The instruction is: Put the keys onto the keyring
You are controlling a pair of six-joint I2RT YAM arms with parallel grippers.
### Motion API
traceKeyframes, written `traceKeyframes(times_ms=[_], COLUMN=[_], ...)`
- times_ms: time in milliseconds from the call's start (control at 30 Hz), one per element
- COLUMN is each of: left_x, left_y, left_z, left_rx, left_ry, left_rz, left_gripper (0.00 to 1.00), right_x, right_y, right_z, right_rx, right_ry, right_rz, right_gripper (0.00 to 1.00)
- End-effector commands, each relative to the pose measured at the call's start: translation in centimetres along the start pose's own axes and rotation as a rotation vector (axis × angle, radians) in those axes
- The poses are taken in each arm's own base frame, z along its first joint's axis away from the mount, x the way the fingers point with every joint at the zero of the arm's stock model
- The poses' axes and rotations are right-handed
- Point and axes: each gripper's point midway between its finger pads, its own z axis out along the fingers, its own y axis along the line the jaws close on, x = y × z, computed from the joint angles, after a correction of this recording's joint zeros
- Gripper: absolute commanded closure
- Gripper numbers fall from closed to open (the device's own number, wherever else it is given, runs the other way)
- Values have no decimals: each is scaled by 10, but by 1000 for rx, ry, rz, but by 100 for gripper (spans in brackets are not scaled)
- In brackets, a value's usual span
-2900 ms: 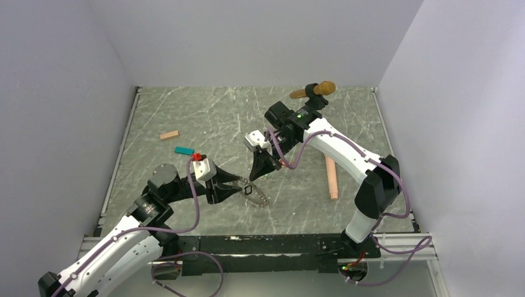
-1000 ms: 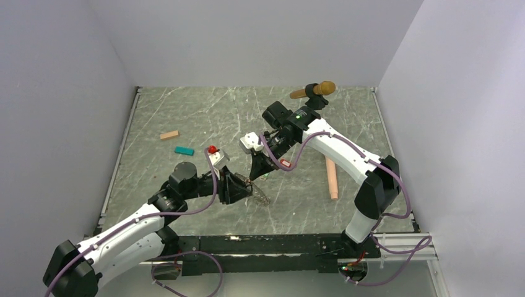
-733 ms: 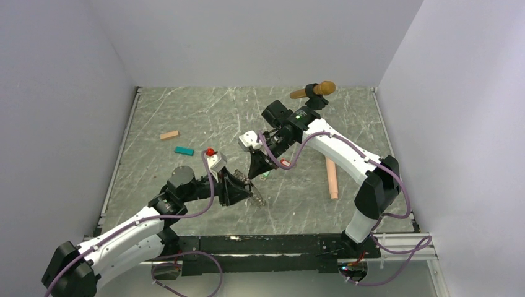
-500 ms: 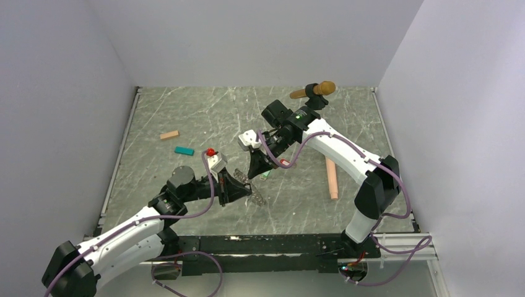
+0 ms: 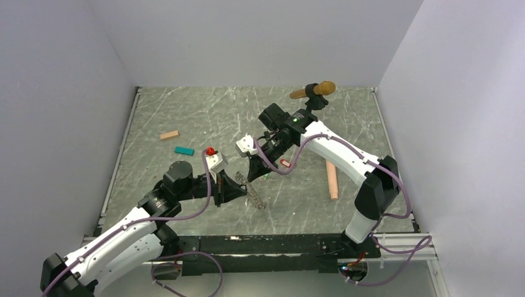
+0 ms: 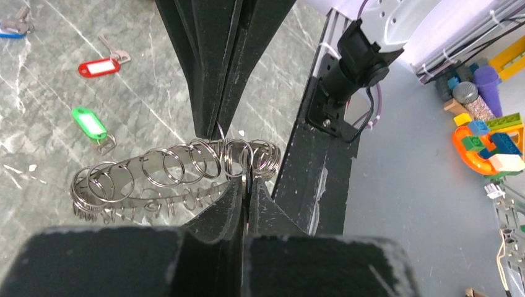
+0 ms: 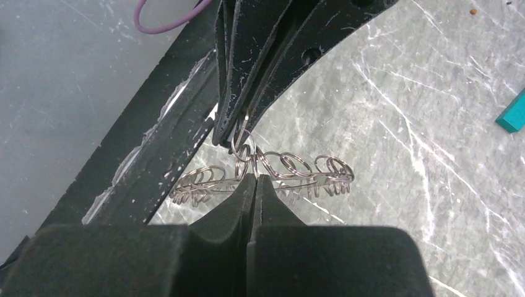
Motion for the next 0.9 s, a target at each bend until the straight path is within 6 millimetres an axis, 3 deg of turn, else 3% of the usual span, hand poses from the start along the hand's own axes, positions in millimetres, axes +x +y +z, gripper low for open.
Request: traceKeyframes(times_ms=[0,167,400,867], left_x=[-3,-7,-15,-25], left_y=[-15,-16,-9,-16], left_z=[-4,-11,-34,-40], left_rx=[64,79,34,116], left_ry=[64,85,125,180], left_rz=[37,41,110,214], left_gripper=[100,100,100,100], right_x=[-4,-4,1,-5], right_y=[0,2,2,10], right_z=[-7,-4,-4,19], right_rx=[37,33,48,7], right_ry=[61,93,145,181], right_rz=[-105,-121,-128,-116], right_gripper=[100,100,100,100])
